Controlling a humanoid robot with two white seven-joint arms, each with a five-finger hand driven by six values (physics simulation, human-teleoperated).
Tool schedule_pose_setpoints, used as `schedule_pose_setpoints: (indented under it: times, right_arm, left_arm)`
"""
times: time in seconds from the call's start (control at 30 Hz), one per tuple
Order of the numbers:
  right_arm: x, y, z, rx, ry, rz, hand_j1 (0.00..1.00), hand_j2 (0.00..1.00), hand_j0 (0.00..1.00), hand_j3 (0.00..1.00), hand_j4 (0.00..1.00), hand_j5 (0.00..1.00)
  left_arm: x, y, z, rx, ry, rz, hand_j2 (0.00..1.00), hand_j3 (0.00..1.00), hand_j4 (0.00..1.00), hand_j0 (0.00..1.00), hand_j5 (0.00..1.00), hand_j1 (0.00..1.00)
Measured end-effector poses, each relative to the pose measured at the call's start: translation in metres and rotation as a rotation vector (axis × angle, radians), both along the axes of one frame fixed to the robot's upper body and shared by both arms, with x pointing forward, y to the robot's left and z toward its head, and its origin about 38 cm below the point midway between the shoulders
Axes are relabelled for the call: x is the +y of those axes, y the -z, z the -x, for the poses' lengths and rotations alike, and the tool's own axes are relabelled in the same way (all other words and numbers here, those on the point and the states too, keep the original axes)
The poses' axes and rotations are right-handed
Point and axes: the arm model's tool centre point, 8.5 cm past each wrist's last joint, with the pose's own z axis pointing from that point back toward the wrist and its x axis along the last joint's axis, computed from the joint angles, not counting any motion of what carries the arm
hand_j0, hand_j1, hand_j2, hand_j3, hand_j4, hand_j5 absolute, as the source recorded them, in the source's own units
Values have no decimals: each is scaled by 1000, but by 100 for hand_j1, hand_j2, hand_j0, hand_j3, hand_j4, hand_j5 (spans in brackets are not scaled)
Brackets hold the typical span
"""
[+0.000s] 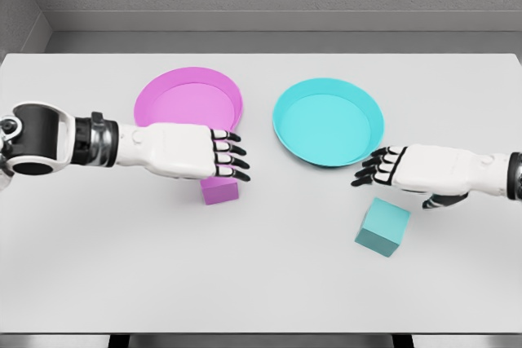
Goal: Place the blocks in the corresponding plates according to their colors
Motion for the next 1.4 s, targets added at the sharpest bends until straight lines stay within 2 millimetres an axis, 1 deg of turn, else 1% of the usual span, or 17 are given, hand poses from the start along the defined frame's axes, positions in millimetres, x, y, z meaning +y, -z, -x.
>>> schedule_pose_setpoints:
  times: [0.13, 0.23, 0.37, 0.5, 0.67, 0.77, 1.07, 1.4]
  right_arm:
    - [11, 13, 4, 32, -25, -12, 100, 100, 100, 100, 100, 100]
    - [10, 20, 7, 54, -27, -5, 100, 100, 100, 100, 100, 100]
    - [4, 16, 7, 49, -18, 15, 100, 100, 100, 100, 100, 100]
    - [1, 18, 9, 55, -14, 21, 100, 100, 100, 100, 100, 100]
    - [4, 19, 9, 60, -20, 14, 100, 100, 100, 100, 100, 100]
    - [5, 26, 13, 80, -22, 13, 100, 100, 100, 100, 100, 100]
    - [5, 35, 18, 105, -21, 13, 100, 100, 100, 100, 100, 100]
    - [5, 36, 19, 108, -22, 11, 100, 100, 100, 100, 100, 100]
  left_arm:
    - [-2, 6, 1, 9, 7, -21, 100, 100, 100, 100, 100, 100]
    - [-5, 9, 1, 14, 16, -40, 100, 100, 100, 100, 100, 100]
    - [-7, 14, 2, 24, 19, -50, 100, 100, 100, 100, 100, 100]
    - [-9, 15, 0, 24, 25, -64, 100, 100, 100, 100, 100, 100]
    - [-8, 19, -2, 33, 17, -75, 100, 100, 100, 100, 100, 100]
    - [-6, 21, -3, 36, 12, -79, 100, 100, 100, 100, 100, 100]
    - [-1, 25, -7, 44, -9, -104, 100, 100, 100, 100, 100, 100]
    - [1, 26, -9, 48, -18, -120, 100, 100, 100, 100, 100, 100]
